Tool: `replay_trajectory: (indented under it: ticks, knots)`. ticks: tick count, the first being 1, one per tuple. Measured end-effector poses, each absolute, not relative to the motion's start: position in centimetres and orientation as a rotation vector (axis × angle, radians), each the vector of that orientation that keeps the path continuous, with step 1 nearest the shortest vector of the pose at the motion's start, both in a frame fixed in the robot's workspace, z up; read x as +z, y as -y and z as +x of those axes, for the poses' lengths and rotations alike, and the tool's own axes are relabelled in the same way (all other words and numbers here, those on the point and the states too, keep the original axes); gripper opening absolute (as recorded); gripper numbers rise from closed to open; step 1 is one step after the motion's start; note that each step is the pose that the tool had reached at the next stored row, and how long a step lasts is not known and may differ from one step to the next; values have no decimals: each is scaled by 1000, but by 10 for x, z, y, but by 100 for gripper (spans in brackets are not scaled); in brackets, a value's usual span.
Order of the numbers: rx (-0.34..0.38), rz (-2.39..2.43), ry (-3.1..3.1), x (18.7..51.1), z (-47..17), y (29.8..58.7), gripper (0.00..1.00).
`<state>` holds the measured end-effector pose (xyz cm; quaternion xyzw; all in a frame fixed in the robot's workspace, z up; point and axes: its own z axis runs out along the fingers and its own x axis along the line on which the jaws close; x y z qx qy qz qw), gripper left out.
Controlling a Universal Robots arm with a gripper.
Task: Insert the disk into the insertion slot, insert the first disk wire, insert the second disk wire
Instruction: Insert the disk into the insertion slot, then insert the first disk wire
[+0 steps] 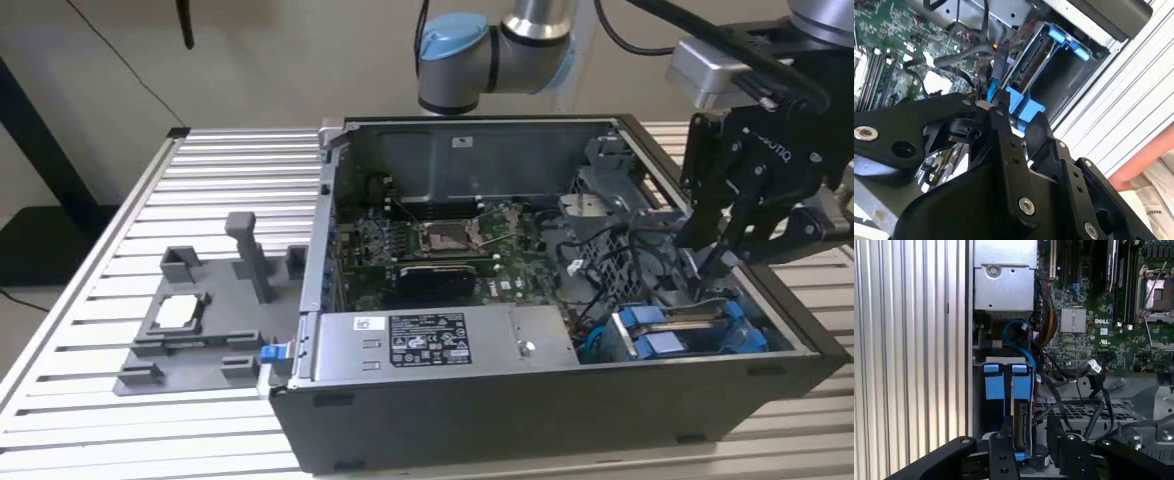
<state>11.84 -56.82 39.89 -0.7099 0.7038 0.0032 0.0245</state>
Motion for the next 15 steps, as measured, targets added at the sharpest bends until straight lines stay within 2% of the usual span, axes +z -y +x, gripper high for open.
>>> replay_trajectory:
  ticks: [9, 15]
  knots:
    - [-77, -2147, -2079, 398, 118, 563, 41]
    - [-89, -2194, -2006, 393, 118, 559, 41]
